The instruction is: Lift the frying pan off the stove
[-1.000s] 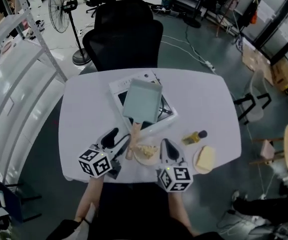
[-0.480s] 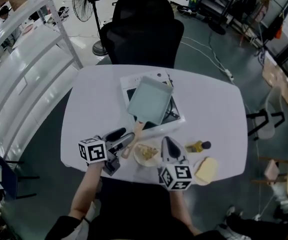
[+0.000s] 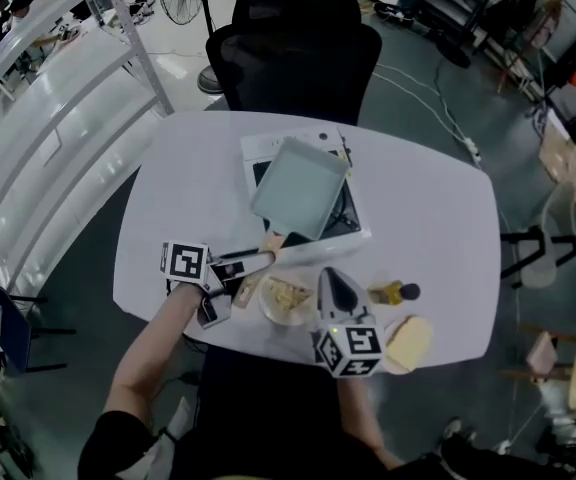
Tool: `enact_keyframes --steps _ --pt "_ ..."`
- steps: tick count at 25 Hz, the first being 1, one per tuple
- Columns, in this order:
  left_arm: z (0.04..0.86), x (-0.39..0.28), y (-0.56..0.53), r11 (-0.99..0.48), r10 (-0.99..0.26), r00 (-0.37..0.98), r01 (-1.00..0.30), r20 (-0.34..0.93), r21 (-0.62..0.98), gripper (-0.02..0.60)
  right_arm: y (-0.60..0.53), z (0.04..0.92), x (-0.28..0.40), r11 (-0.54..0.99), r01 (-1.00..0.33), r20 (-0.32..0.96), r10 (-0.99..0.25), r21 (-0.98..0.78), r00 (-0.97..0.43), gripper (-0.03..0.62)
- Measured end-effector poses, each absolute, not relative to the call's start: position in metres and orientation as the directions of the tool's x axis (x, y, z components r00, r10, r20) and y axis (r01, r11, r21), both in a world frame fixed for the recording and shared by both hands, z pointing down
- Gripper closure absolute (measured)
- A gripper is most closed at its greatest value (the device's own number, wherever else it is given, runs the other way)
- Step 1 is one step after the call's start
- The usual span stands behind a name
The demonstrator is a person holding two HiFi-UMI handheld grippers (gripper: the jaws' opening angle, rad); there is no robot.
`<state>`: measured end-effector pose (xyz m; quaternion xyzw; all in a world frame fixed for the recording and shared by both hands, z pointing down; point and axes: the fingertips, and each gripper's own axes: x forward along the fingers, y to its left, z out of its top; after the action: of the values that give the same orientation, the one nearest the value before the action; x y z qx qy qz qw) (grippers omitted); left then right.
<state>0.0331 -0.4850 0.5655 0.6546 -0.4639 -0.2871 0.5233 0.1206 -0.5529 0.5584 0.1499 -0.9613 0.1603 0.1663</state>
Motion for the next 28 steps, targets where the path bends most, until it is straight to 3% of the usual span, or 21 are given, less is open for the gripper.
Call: enact_keyframes --steps 8,11,17,28 --pt "0.575 0.057 -0.492 -0.033 -0.845 0.524 -0.253 0.109 0.967 0.308 -0.560 0.568 0.118 0.899 -0.343 0.379 -0.227 -0.274 -0.897 0.589" --pt "0.571 0.059 -0.494 -0.060 -0.835 0.545 -0.229 0.077 0.972 0.404 -0.566 0.572 0.118 0.890 -0.361 0.384 -0.241 -0.278 -0.891 0.589" --pt "0.568 0.061 -0.497 -0.060 -0.828 0.558 -0.174 0.048 0.983 0.442 -0.569 0.581 0.118 0.882 -0.382 0.404 -0.253 -0.278 -0.879 0.589" --pt "0.577 0.059 -0.501 -0.029 -0.806 0.569 -0.314 0.163 0.949 0.449 -0.568 0.586 0.118 0.873 -0.408 0.418 -0.276 -0.269 -0.866 0.589"
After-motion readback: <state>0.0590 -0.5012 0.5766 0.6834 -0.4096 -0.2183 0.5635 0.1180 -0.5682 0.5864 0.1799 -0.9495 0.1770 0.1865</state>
